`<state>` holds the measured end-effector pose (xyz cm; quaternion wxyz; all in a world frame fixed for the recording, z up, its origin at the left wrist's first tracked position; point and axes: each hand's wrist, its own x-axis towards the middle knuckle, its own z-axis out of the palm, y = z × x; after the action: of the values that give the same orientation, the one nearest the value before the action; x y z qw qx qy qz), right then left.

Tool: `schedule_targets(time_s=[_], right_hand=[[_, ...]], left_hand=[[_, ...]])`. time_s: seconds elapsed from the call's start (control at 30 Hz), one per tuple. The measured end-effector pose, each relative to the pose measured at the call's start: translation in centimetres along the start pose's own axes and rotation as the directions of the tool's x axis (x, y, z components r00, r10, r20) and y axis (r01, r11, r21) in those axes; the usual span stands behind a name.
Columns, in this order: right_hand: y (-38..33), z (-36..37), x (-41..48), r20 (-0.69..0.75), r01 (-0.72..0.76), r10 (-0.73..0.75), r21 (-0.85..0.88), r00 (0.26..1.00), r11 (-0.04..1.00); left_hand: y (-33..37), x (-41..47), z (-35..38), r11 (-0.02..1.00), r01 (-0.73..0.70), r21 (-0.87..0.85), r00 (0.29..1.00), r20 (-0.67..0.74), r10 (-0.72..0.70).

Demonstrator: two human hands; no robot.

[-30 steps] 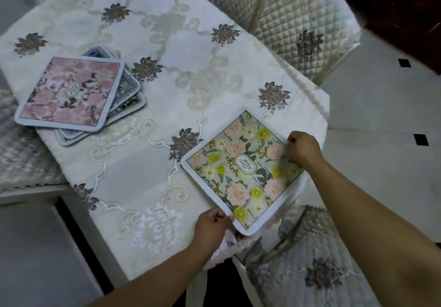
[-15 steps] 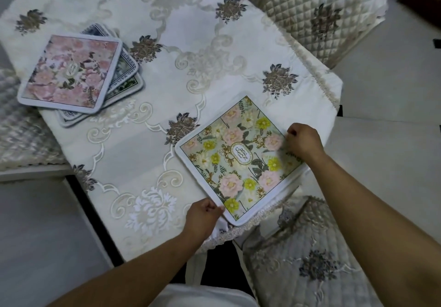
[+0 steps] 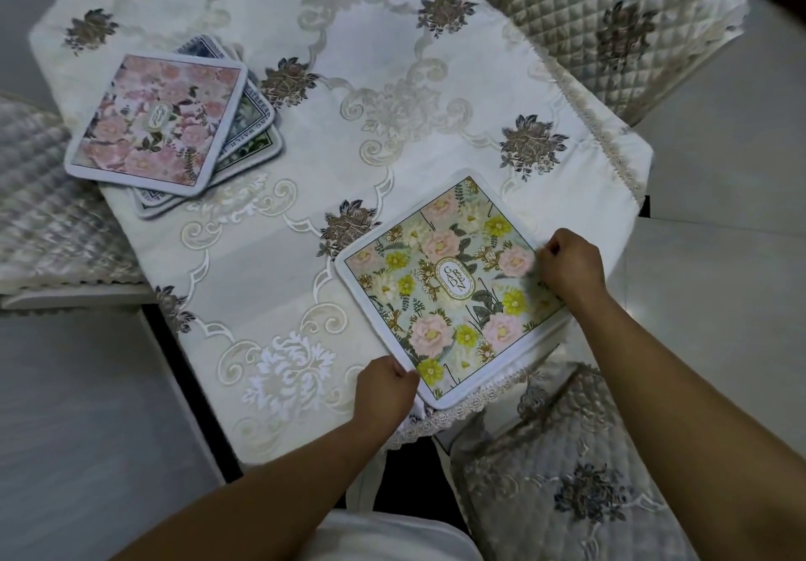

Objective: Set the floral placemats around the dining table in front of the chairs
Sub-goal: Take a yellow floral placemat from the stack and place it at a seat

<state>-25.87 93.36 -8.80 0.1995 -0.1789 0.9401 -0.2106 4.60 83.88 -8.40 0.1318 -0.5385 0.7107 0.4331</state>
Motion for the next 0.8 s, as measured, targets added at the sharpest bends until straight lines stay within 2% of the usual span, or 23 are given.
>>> schedule_targets(time_s=[0.17,0.33,0.43,0.5,0.67,0.8], right_hand=[[-1.0,0.2,-0.8,-0.041,-0.053,0.051,-0.037,0.998,0.998],[-4.1,0.2,-4.0,0.031,-0.085,0.091,-0.143,0.995,0.986],[-5.4,0.6,-6.2,0.061,-0.03,0.044,-0.216,0.997,0.976],[-6.4,0.8,-7.5,0.102,0.036,-0.009,-0.273,0.995,0.961],[-11.5,0.4,-9.6,0.183,0.255,-0.194,-0.413,0.964,0.874],[-17.8,0.0,-11.0,0.152,0.363,-0.332,-0.485,0.931,0.796]], left_hand=[[0.7,0.3,-0.5,0.996,-0.023,0.091,1.0,0.011,0.023],[1.0,-0.1,-1.5,0.975,-0.187,0.124,0.979,0.103,0.174],[0.9,-0.1,-3.3,0.947,-0.275,0.163,0.951,0.191,0.243],[0.5,0.2,-5.1,0.928,-0.327,0.18,0.935,0.203,0.291],[-1.5,0.8,-14.0,0.828,-0.435,0.352,0.895,0.075,0.439],[-3.9,1.6,-23.4,0.713,-0.373,0.594,0.858,-0.071,0.508]])
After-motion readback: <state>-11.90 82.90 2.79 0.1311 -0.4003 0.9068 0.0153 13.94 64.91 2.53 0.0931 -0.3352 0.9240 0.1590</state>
